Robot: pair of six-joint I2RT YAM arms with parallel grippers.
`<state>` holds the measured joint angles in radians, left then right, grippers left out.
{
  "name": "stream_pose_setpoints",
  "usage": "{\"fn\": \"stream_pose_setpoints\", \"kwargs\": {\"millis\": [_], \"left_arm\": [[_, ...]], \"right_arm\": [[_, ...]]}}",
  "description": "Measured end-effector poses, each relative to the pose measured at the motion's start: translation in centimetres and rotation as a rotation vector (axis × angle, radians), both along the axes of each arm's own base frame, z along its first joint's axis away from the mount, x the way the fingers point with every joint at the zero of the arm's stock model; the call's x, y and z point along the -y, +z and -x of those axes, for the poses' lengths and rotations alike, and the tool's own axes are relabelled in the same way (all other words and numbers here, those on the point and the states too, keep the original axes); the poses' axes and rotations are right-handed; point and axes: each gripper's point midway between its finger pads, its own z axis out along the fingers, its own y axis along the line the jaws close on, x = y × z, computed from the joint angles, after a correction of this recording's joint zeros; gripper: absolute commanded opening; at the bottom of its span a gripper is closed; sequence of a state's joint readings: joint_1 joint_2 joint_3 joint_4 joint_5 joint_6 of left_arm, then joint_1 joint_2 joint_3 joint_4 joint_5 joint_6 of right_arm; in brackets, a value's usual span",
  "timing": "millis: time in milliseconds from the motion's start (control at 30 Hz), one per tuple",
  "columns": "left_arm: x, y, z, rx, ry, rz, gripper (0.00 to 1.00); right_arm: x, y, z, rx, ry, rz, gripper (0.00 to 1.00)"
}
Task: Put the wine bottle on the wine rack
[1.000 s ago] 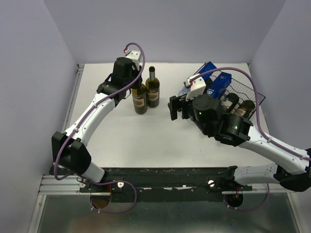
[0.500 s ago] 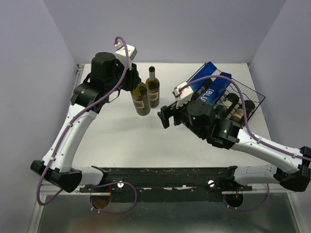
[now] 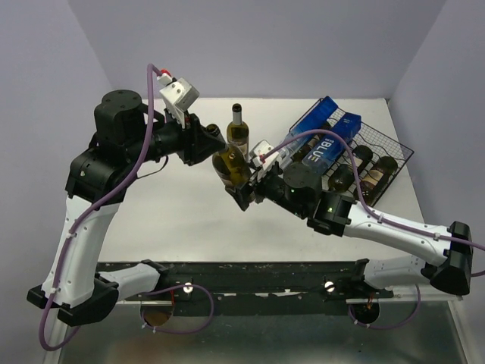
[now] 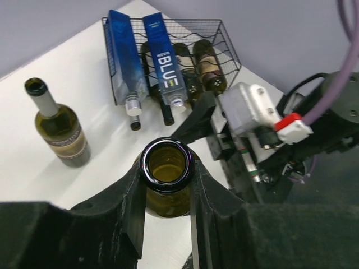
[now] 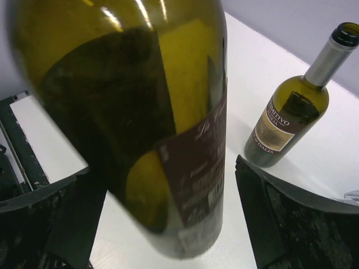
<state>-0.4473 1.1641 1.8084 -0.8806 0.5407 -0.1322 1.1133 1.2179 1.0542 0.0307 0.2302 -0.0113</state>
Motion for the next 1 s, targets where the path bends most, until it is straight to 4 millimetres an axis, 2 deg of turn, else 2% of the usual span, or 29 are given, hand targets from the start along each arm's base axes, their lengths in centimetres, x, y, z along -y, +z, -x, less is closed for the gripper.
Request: {"fn": "stream_pose_setpoints", "kwargs": {"millis": [167, 233, 300, 533, 567, 600, 633, 700, 767, 867, 1000], "left_arm": [[0.5, 0.8, 2.0, -0.006, -0.079, 0.039, 0.0], [0.5, 1.1, 2.4, 0.001, -0.09, 0.046, 0.0], [0.4, 1.4, 2.6, 0.015, -0.093, 0.053, 0.0], [0.5, 1.9, 2.7, 0.032, -0.095, 0.065, 0.0], [0.5, 1.9, 2.7, 0.036, -0.097, 0.067, 0.08], [0.5, 2.0, 2.7, 0.04, -0.098, 0.069, 0.24], [0.5, 2.1, 2.8, 0.048, -0.101, 0.072, 0.44], [0.4, 2.4, 3.0, 0.063, -0.104, 0.078, 0.72], [0.4, 2.7, 3.4, 0.086, -0.116, 0.087, 0.84], [0.1, 3.3, 4.4, 0.136, -0.13, 0.108, 0.99], [-0.8, 3.6, 5.4, 0.189, -0.109, 0.115, 0.99]], "right_arm": [[-1.0, -1.1, -0.2, 0.016, 0.022, 0.025, 0.99], [-1.1, -1.1, -0.3, 0.022, 0.025, 0.027, 0.93], [-1.1, -0.8, -0.3, 0.033, 0.028, 0.022, 0.8], [-0.9, -0.3, -0.5, 0.1, 0.015, 0.036, 0.28], [-0.7, -0.1, -0.7, 0.114, 0.008, 0.039, 0.21], [-0.6, 0.0, -0.8, 0.127, 0.005, 0.042, 0.12], [-0.5, 0.2, -0.9, 0.141, 0.0, 0.047, 0.04], [-0.2, 0.6, -1.0, 0.168, -0.006, 0.055, 0.01], [0.2, 1.1, -1.4, 0.213, -0.018, 0.076, 0.01], [1.1, 0.6, -2.1, 0.28, -0.048, 0.153, 0.01], [2.6, -0.4, -3.0, 0.382, -0.081, 0.269, 0.01]]}}
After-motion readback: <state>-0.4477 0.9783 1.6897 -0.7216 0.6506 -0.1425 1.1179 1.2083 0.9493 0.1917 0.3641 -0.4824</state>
